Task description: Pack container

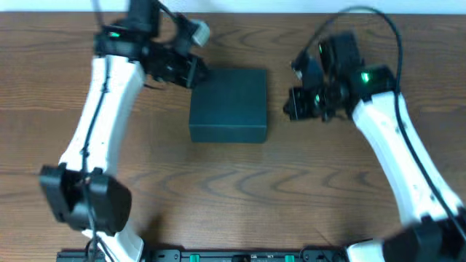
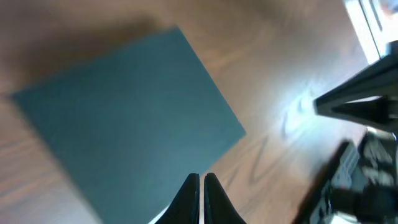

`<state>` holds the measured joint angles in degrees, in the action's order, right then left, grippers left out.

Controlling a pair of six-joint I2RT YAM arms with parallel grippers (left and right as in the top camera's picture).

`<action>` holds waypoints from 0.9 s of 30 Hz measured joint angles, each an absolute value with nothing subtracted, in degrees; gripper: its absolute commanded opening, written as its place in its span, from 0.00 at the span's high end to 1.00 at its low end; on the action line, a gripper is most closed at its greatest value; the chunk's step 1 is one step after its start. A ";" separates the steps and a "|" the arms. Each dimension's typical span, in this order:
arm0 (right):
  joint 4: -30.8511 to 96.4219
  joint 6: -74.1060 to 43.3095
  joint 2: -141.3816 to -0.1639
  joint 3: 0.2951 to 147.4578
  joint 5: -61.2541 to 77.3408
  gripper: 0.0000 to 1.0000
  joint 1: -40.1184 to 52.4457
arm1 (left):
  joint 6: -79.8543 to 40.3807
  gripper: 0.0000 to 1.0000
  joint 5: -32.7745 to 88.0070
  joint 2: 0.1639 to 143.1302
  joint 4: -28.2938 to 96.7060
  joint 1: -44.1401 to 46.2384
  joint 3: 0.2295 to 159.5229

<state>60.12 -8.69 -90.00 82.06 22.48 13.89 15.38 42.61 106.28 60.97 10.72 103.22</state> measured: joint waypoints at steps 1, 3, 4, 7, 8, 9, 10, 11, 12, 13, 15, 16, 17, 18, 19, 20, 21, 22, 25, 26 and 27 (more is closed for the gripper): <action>58.52 -9.45 -87.07 78.98 22.06 0.98 13.89 | 15.97 0.94 42.63 107.04 60.82 11.49 101.89; 55.09 -11.42 -79.24 71.81 21.61 0.98 14.15 | 17.26 0.94 42.63 108.88 60.51 13.32 98.54; 54.00 -12.34 -76.01 69.12 21.41 0.98 14.39 | 17.85 0.94 42.61 109.80 59.81 14.37 96.95; 49.93 -15.55 -67.83 60.69 21.17 0.98 15.94 | 18.31 0.94 42.63 111.37 57.06 17.54 93.67; 48.71 -16.60 -65.89 57.95 21.15 0.99 16.60 | 18.28 0.94 42.61 111.79 56.21 18.50 93.06; 47.64 -17.80 -64.29 55.22 21.28 0.99 17.19 | 18.26 0.94 42.63 112.18 55.51 19.38 92.71; 46.30 -19.07 -62.83 52.27 21.34 0.98 17.93 | 18.20 0.94 42.59 112.66 54.72 20.32 92.33; 45.06 -20.45 -61.67 49.25 21.50 0.98 18.68 | 18.02 0.94 42.26 113.12 54.48 20.88 92.25; 43.70 -21.80 -60.77 46.39 21.82 0.99 19.53 | 17.72 0.94 41.43 113.93 54.08 21.58 92.25; 42.57 -22.94 -60.29 44.53 22.06 0.98 20.25 | 17.26 0.94 40.51 114.50 53.91 21.98 92.25; 39.70 -25.45 -59.66 40.71 22.44 0.98 22.09 | 16.23 0.94 38.94 115.57 53.91 22.44 92.25; 37.89 -26.65 -59.48 38.79 22.46 0.98 23.22 | 15.79 0.94 38.37 115.94 53.87 22.61 92.23; 36.07 -27.86 -59.48 37.06 22.44 0.99 24.21 | 15.16 0.94 37.87 116.14 53.63 22.74 92.20; 34.46 -28.86 -59.48 35.75 22.48 0.98 24.97 | 14.72 0.94 37.43 116.14 53.39 22.83 92.20; 32.23 -30.02 -59.44 34.15 22.33 0.98 25.85 | 14.22 0.94 36.97 116.14 53.12 22.90 92.20; 29.82 -31.07 -59.44 32.58 22.17 0.98 26.50 | 13.58 0.94 36.56 116.14 52.82 22.94 92.20; 28.16 -31.90 -59.44 31.53 21.93 0.98 26.96 | 13.23 0.94 36.23 116.14 52.66 22.98 92.20; 24.25 -33.61 -59.46 29.43 21.45 0.98 27.66 | 12.84 0.94 35.97 116.14 52.60 23.00 92.20; 13.82 -37.23 -59.61 25.06 19.35 0.98 28.53 | 11.97 0.94 35.62 116.14 52.51 23.05 92.20; 10.76 -38.37 -59.88 24.05 18.59 0.98 28.75 | 11.92 0.94 35.55 116.14 52.51 23.05 92.20; 7.03 -39.38 -60.34 22.92 17.78 0.98 28.91 | 11.81 0.94 35.53 116.14 52.47 23.05 92.20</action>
<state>7.03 -39.38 -60.34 22.92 17.78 28.91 11.81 35.53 116.14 52.47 23.05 92.20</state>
